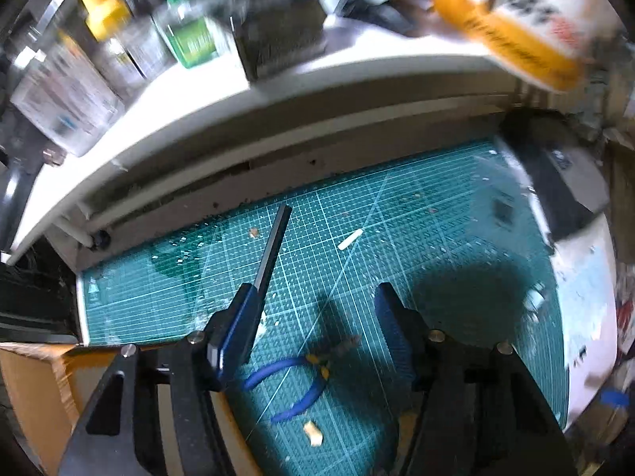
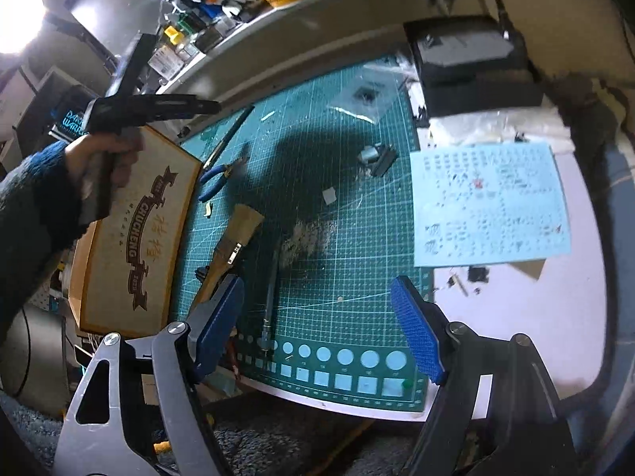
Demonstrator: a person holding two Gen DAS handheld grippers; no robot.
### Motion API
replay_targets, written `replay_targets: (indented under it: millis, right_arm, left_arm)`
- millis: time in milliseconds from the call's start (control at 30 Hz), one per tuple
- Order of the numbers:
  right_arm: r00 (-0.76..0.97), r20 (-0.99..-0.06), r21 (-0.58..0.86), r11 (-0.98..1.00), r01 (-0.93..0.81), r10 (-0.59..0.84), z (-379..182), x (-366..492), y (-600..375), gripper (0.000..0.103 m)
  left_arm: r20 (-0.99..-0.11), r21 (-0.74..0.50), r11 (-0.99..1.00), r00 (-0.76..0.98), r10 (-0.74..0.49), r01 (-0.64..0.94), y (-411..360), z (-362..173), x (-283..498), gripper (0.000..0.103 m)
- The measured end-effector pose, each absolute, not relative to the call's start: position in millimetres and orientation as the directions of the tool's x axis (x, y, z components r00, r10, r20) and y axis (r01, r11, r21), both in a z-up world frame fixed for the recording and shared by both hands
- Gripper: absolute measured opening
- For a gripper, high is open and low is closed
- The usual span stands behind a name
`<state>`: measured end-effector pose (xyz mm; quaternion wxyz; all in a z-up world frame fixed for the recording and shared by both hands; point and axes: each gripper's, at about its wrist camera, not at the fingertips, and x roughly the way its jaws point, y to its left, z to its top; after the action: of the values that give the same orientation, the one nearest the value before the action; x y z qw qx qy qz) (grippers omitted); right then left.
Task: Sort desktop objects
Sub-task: 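Move both empty tools back over the cutting mat, then grasp a thin black hobby tool with the left tool while the right tool grasps a teal-handled knife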
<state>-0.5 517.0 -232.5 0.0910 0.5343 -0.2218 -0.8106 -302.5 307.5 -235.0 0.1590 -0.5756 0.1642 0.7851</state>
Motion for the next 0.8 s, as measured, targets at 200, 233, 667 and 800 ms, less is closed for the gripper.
replay_targets:
  millis: [200,233,667,800]
  right_arm:
    - [-0.43,-0.827,0.462,-0.874,-0.15,-0.363,-237.4,2.0,515.3,0.075]
    - [-0.433,-0.827,0.464,-0.871,-0.164,-0.359,-238.7,2.4,516.0,0.075]
    - [-0.414,-0.843,0.462,-0.856,-0.23,-0.343,-255.2,-5.1,498.6,0.074]
    - [-0.415,-0.84,0.463,-0.86,-0.214,-0.349,-253.7,-8.9,485.1,0.073]
  left_arm:
    - [-0.968,0.139,-0.912,-0.246,-0.043,-0.386,299.1,-274.5,-327.2,0.062]
    - [-0.969,0.137,-0.913,-0.242,-0.044,-0.384,297.0,-277.4,-328.4,0.062]
    - [-0.985,0.0,-0.929,-0.159,0.063,-0.37,267.4,-294.9,-311.0,0.016]
    - [-0.984,-0.065,-0.926,-0.132,0.122,-0.372,263.3,-289.5,-294.0,0.014]
